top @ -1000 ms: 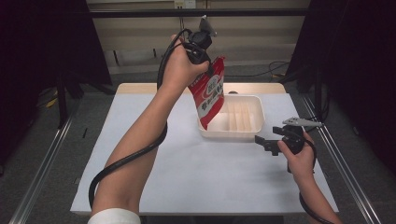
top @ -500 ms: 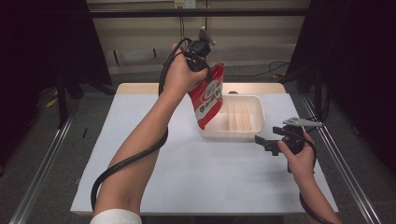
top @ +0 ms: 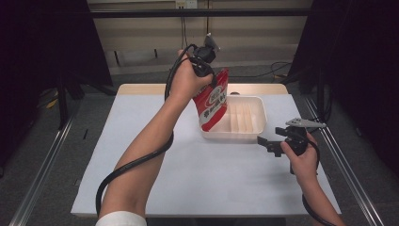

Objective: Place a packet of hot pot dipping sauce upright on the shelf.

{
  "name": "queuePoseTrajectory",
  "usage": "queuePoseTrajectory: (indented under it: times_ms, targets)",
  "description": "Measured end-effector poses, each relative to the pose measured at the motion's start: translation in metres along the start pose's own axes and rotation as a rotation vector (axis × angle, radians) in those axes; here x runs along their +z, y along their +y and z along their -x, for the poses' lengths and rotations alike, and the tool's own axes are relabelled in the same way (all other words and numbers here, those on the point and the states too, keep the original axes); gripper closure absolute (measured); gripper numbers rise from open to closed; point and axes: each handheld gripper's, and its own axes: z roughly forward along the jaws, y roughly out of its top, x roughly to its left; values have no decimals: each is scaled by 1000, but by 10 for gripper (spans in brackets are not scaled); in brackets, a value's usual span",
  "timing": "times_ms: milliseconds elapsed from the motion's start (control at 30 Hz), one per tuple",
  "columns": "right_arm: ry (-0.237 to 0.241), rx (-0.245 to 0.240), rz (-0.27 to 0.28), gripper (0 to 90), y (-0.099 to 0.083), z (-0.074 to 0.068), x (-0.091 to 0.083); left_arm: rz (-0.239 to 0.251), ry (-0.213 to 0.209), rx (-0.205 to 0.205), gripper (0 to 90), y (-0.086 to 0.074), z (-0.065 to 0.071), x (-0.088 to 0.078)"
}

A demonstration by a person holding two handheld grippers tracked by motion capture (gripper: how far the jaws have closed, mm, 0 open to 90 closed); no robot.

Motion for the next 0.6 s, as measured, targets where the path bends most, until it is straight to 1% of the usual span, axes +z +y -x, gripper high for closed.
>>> queuePoseTrajectory:
  times_ms: [33, 67, 133, 167, 200, 233, 300, 333, 500, 533, 567, 600]
  targets:
    - [3, 1, 2, 66, 0, 0, -1, -9, 1, 1, 900, -1, -1, 2]
    - [2, 0, 2, 66, 0, 0, -1, -2, 1, -11, 900, -2, -1, 4]
    - [3, -2, 3, 66, 0, 0, 0, -16, -4, -1, 900, -2, -3, 5]
    - [1, -2, 0, 66, 0, 0, 0, -7, -2, -7, 900, -3, -3, 6]
    - [2, -3, 2, 66, 0, 0, 0, -10, -6, -9, 900, -3, -3, 7]
    - [2, -1, 1, 66, 0, 0, 0, -17, -5, -1, 900, -3, -4, 7]
    - [3, -3, 4, 66, 1, 0, 0, -10, 1, -11, 900, -4, -3, 8]
    - [3, -3, 3, 66, 1, 0, 0, -17, -5, -4, 900, -4, -4, 8]
    - [5, -3, 1, 66, 1, 0, 0, -8, 5, -14, 900, -6, -5, 9]
    - [6, -3, 1, 66, 1, -1, 0, -16, 2, -7, 900, -6, -6, 9]
    - [4, -2, 1, 66, 1, -1, 0, -12, 0, -17, 900, -6, -6, 9]
    - [2, -3, 2, 66, 1, -1, 0, -10, 1, -18, 900, -7, -6, 10]
